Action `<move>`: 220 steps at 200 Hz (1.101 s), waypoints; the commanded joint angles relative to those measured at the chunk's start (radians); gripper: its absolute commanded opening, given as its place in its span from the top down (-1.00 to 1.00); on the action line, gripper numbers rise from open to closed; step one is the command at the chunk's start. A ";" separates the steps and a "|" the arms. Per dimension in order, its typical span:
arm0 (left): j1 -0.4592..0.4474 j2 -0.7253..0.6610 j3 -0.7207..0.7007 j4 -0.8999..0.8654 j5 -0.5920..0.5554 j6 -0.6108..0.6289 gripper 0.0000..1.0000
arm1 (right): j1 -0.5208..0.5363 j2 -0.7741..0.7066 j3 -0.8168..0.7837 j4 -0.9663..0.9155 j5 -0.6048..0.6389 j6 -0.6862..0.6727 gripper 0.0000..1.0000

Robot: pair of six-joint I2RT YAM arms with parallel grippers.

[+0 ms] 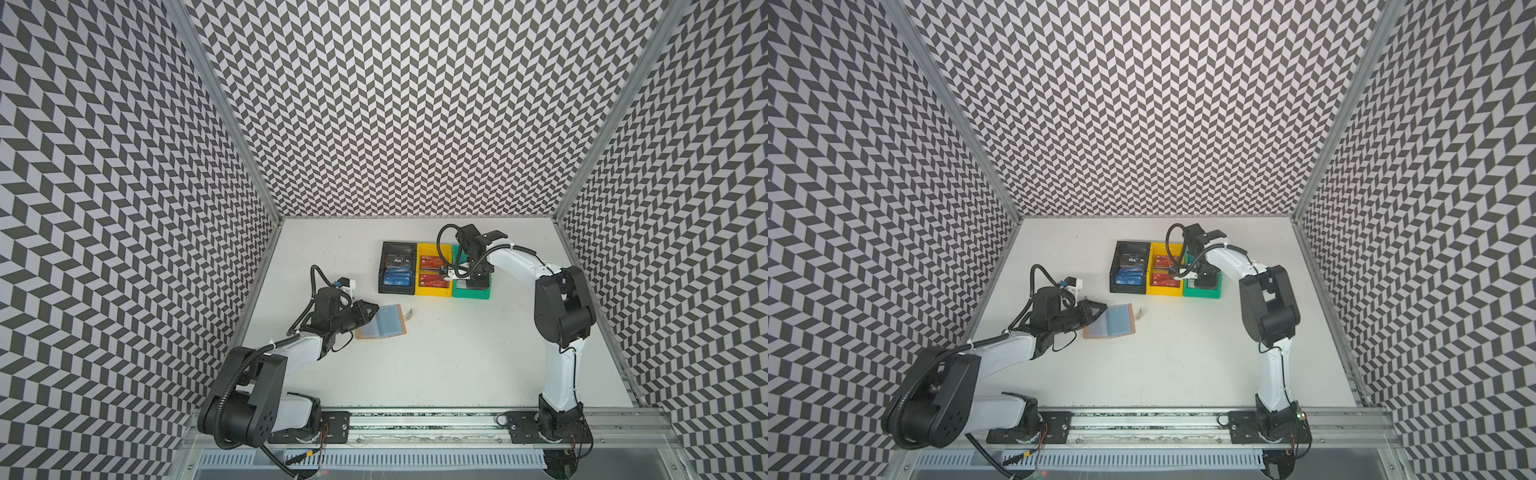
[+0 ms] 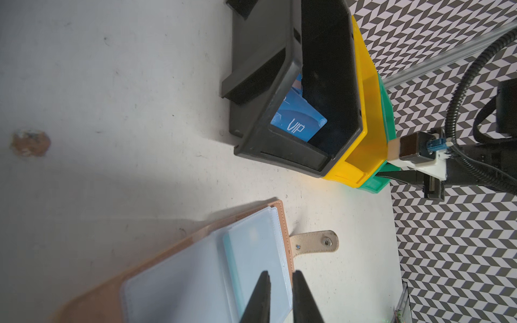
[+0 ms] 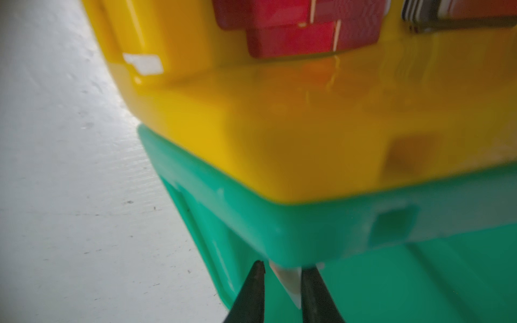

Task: Take the credit cards out of the card holder
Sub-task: Place the credit card in the storage box.

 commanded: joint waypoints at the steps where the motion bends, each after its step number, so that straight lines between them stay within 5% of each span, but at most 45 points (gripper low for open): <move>1: 0.007 0.006 -0.012 0.021 -0.011 0.016 0.64 | -0.009 -0.012 0.032 0.010 -0.013 -0.006 0.49; 75: 0.006 0.014 -0.015 0.020 -0.018 0.023 0.64 | -0.024 -0.036 0.091 0.011 -0.034 0.030 0.43; 130: 0.007 -0.008 -0.013 0.010 -0.018 0.023 0.65 | -0.027 -0.065 0.062 -0.005 -0.087 0.022 0.05; 220: 0.007 -0.051 -0.010 -0.025 -0.039 0.034 0.65 | -0.029 -0.050 0.076 -0.023 -0.110 0.018 0.01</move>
